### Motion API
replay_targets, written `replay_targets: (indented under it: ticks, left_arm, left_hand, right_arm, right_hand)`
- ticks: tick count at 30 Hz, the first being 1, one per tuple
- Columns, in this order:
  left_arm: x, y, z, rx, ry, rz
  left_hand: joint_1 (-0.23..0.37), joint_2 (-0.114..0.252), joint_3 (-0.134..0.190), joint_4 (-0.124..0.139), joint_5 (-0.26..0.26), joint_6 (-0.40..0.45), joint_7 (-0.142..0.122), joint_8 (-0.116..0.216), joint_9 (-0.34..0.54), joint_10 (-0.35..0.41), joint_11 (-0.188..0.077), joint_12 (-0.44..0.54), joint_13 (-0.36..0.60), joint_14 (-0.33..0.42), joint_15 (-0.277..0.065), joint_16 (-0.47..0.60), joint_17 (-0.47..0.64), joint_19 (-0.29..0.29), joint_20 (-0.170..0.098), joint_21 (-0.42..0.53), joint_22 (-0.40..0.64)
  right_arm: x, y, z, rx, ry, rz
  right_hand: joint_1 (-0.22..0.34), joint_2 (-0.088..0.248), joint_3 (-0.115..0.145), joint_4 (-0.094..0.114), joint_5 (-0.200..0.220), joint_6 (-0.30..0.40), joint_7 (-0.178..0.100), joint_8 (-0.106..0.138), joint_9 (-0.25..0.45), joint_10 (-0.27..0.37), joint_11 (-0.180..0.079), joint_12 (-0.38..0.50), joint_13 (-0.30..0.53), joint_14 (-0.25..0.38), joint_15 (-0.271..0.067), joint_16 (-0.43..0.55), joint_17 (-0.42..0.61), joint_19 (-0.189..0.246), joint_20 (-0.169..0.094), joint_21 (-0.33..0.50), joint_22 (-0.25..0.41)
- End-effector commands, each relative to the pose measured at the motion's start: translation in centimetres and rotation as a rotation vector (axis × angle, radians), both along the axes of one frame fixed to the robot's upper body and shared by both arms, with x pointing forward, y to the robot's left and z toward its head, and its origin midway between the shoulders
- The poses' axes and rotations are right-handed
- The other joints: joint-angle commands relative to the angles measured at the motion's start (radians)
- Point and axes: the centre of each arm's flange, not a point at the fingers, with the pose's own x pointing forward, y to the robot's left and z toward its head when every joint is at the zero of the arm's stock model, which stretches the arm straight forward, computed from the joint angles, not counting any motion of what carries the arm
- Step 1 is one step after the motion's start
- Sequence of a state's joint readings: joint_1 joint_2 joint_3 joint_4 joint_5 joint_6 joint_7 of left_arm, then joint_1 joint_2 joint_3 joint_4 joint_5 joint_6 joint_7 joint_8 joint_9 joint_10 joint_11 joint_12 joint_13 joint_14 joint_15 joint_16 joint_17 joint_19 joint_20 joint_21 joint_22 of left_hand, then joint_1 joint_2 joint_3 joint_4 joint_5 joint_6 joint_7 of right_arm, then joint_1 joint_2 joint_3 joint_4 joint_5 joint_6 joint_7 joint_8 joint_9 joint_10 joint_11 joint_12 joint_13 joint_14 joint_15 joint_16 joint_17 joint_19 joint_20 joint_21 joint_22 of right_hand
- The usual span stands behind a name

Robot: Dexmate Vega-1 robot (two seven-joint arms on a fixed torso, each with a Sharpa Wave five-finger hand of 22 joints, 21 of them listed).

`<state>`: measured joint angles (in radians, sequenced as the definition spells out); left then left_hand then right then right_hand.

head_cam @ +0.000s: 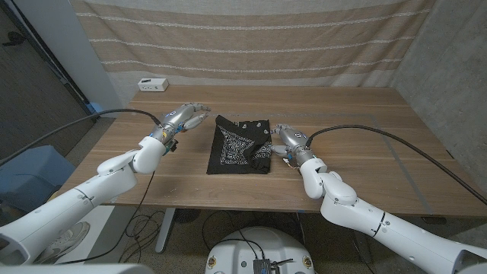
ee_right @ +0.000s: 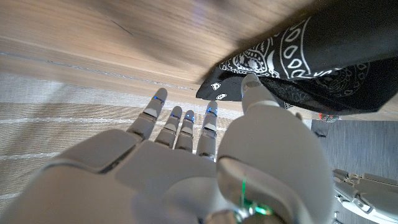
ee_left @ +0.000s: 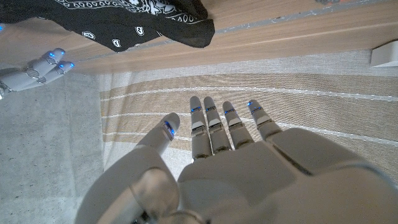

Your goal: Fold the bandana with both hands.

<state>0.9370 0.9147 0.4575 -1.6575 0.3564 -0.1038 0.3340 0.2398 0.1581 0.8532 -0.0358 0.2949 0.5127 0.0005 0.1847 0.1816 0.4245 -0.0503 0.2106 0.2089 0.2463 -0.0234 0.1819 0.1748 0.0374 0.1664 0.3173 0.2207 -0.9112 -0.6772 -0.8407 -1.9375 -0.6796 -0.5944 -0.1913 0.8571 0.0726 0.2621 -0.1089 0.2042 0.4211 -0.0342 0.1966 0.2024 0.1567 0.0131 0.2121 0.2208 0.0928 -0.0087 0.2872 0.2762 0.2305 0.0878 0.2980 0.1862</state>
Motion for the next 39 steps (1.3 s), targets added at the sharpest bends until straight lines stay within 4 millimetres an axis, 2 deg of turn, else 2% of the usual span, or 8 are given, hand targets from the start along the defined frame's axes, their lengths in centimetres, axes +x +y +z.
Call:
replay_targets:
  ticks: [1, 6, 14, 23, 29, 34, 35, 39]
  left_arm:
    - [0.1, 0.1, 0.0, 0.0, 0.002, 0.007]
    - [0.1, 0.2, 0.0, 0.005, 0.002, 0.012]
    - [0.2, 0.1, -0.1, 0.011, 0.008, 0.013]
    - [0.2, 0.3, -0.5, -0.003, 0.013, 0.017]
    - [-0.1, 0.5, -0.5, -0.014, 0.008, 0.019]
    - [-0.2, 0.6, -0.5, -0.015, 0.01, 0.021]
    - [-0.2, 0.6, -0.6, -0.015, 0.009, 0.022]
    - [-0.2, 0.7, -0.6, -0.016, 0.009, 0.024]
  left_hand:
    - [0.005, 0.0, 0.012, 0.001, 0.007, -0.003, 0.0, 0.0, 0.001, -0.001, 0.005, -0.001, 0.002, -0.003, 0.001, 0.001, 0.001, -0.011, 0.004, 0.003, 0.004]
    - [0.004, -0.002, 0.013, 0.001, 0.009, -0.005, -0.001, 0.0, 0.001, -0.001, 0.001, 0.0, 0.001, -0.003, 0.002, 0.001, 0.001, -0.011, 0.004, 0.003, 0.004]
    - [0.003, -0.002, 0.016, 0.0, 0.014, -0.005, -0.002, 0.0, 0.002, -0.003, 0.005, -0.001, 0.0, -0.002, 0.0, 0.002, 0.0, -0.009, 0.004, 0.005, 0.004]
    - [0.001, -0.004, 0.017, 0.001, 0.018, -0.009, -0.001, -0.001, 0.002, -0.004, 0.005, -0.001, -0.002, -0.002, 0.001, 0.002, 0.001, -0.011, 0.004, 0.005, 0.004]
    - [-0.003, -0.006, 0.015, 0.004, 0.019, -0.01, -0.001, -0.001, 0.002, -0.005, 0.006, -0.002, -0.002, -0.002, 0.002, 0.003, 0.002, -0.013, 0.005, 0.005, 0.004]
    - [-0.005, -0.006, 0.014, 0.007, 0.021, -0.01, -0.001, -0.001, 0.002, -0.005, 0.006, -0.001, -0.003, -0.002, 0.003, 0.003, 0.003, -0.013, 0.006, 0.005, 0.004]
    - [-0.006, -0.006, 0.014, 0.007, 0.021, -0.01, -0.001, -0.001, 0.002, -0.005, 0.007, -0.002, -0.003, -0.003, 0.003, 0.003, 0.003, -0.013, 0.006, 0.005, 0.004]
    - [-0.007, -0.006, 0.013, 0.008, 0.022, -0.009, -0.001, 0.0, 0.002, -0.005, 0.008, -0.001, -0.003, -0.002, 0.003, 0.004, 0.003, -0.013, 0.006, 0.006, 0.004]
  right_arm:
    - [0.1, 1.1, -1.0, -0.038, 0.058, 0.061]
    - [0.2, 1.4, -1.5, -0.024, 0.088, 0.093]
    - [0.2, 2.0, -1.2, 0.017, 0.062, 0.124]
    - [0.2, 2.9, -1.0, 0.01, 0.047, 0.164]
    - [1.0, 4.3, -1.7, -0.054, 0.065, 0.177]
    - [1.9, 4.8, -2.1, -0.075, 0.06, 0.168]
    - [2.0, 4.8, -2.1, -0.072, 0.057, 0.167]
    - [2.3, 4.9, -2.2, -0.046, 0.007, 0.17]
  right_hand:
    - [0.012, -0.02, 0.002, -0.015, 0.013, -0.016, -0.011, 0.001, 0.004, -0.006, 0.004, 0.004, 0.005, -0.005, 0.002, -0.001, -0.001, 0.001, 0.002, -0.006, 0.002]
    - [0.004, -0.028, -0.009, -0.014, 0.017, -0.029, -0.007, -0.002, 0.004, -0.021, 0.011, -0.001, 0.005, -0.019, 0.011, -0.008, -0.001, -0.014, 0.005, -0.014, 0.002]
    - [-0.052, -0.016, -0.032, 0.02, 0.016, -0.012, 0.004, 0.007, 0.005, -0.016, 0.017, 0.004, 0.006, -0.015, 0.018, -0.004, 0.006, -0.018, 0.012, -0.019, 0.003]
    - [-0.055, -0.014, -0.035, 0.019, 0.018, -0.009, -0.017, 0.008, 0.004, -0.011, 0.015, 0.006, 0.006, -0.009, 0.018, -0.002, 0.007, -0.014, 0.015, -0.019, 0.003]
    - [-0.02, -0.01, -0.025, -0.005, 0.025, -0.008, -0.028, 0.008, 0.003, -0.008, 0.008, 0.008, 0.006, -0.002, 0.011, -0.003, 0.003, -0.008, 0.012, -0.02, 0.003]
    - [0.053, -0.005, -0.005, -0.046, 0.038, 0.024, -0.053, 0.019, 0.001, 0.005, -0.014, 0.012, 0.005, 0.01, -0.002, -0.003, -0.003, 0.004, 0.0, -0.02, 0.002]
    - [0.066, -0.003, -0.002, -0.051, 0.04, 0.039, -0.055, 0.024, 0.001, 0.012, -0.016, 0.014, 0.005, 0.02, -0.009, 0.0, -0.004, 0.009, -0.001, -0.019, 0.002]
    - [0.131, 0.025, 0.007, -0.054, 0.035, 0.231, -0.058, 0.078, -0.001, 0.092, -0.046, 0.038, 0.003, 0.059, -0.034, 0.016, -0.006, 0.045, -0.023, -0.015, 0.002]
